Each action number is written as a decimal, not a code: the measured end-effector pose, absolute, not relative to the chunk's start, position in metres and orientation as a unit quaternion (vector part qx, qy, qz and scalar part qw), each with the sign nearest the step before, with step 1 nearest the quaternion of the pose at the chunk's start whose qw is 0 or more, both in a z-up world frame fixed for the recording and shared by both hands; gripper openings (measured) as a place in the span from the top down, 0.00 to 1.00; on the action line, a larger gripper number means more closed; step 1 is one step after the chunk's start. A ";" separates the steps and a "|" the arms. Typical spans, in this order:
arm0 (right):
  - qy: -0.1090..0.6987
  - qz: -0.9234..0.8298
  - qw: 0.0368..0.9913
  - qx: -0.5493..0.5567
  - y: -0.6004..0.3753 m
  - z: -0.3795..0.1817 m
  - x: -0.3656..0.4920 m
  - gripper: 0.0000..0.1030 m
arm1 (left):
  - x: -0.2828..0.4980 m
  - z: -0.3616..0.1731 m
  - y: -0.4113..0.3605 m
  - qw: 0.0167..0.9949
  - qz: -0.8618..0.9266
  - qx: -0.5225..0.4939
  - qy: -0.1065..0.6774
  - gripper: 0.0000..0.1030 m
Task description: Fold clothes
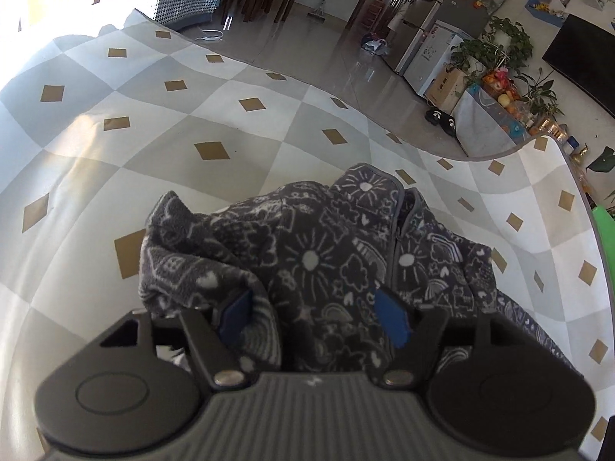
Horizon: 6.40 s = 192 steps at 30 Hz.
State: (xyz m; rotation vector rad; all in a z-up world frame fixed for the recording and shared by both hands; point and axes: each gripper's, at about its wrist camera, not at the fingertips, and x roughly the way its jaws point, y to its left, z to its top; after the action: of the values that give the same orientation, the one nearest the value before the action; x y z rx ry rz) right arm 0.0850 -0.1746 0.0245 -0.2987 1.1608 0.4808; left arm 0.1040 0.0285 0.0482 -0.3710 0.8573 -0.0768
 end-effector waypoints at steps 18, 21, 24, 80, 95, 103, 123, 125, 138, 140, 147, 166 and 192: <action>0.535 0.224 0.802 -0.144 -0.174 0.023 0.085 0.28 | 0.062 0.020 0.105 0.860 0.029 -0.222 0.459 0.16; 0.533 0.225 0.803 -0.145 -0.173 0.023 0.085 0.28 | 0.056 0.017 0.099 0.861 0.020 -0.223 0.457 0.11; 0.531 0.227 0.803 -0.144 -0.174 0.023 0.085 0.27 | 0.049 0.021 0.096 0.871 0.030 -0.222 0.438 0.11; 0.520 0.236 0.808 -0.146 -0.168 0.023 0.077 0.27 | 0.028 0.034 0.143 0.879 0.244 -0.171 0.372 0.59; 0.515 0.237 0.810 -0.148 -0.166 0.021 0.076 0.26 | 0.034 -0.009 0.106 0.874 0.133 -0.170 0.436 0.48; 0.516 0.235 0.810 -0.149 -0.164 0.021 0.076 0.26 | 0.030 -0.018 0.124 0.848 0.183 -0.147 0.475 0.27; 0.517 0.231 0.810 -0.154 -0.160 0.022 0.075 0.26 | 0.023 0.027 0.151 0.859 0.286 -0.186 0.382 0.03; 0.516 0.231 0.810 -0.154 -0.159 0.022 0.075 0.26 | 0.032 0.026 0.147 0.861 0.282 -0.179 0.383 0.03; 0.513 0.234 0.812 -0.149 -0.160 0.019 0.074 0.23 | 0.071 -0.012 0.148 0.842 0.265 -0.192 0.429 0.03; 0.514 0.233 0.812 -0.149 -0.159 0.019 0.074 0.22 | 0.068 -0.025 0.152 0.825 0.265 -0.205 0.455 0.03; 0.517 0.230 0.811 -0.149 -0.156 0.017 0.074 0.21 | 0.050 -0.034 0.159 0.808 0.270 -0.231 0.470 0.00; 0.512 0.229 0.814 -0.153 -0.155 0.014 0.071 0.21 | 0.009 -0.027 0.128 0.802 0.241 -0.207 0.506 0.00; 0.510 0.223 0.817 -0.152 -0.162 0.013 0.070 0.21 | 0.077 0.000 0.097 0.831 0.154 -0.232 0.481 0.00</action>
State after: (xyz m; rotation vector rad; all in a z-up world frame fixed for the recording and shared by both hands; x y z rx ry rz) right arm 0.0697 -0.1623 0.0135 -0.3233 1.0873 0.4751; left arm 0.0768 0.0967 -0.0004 -0.4921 1.0199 0.3259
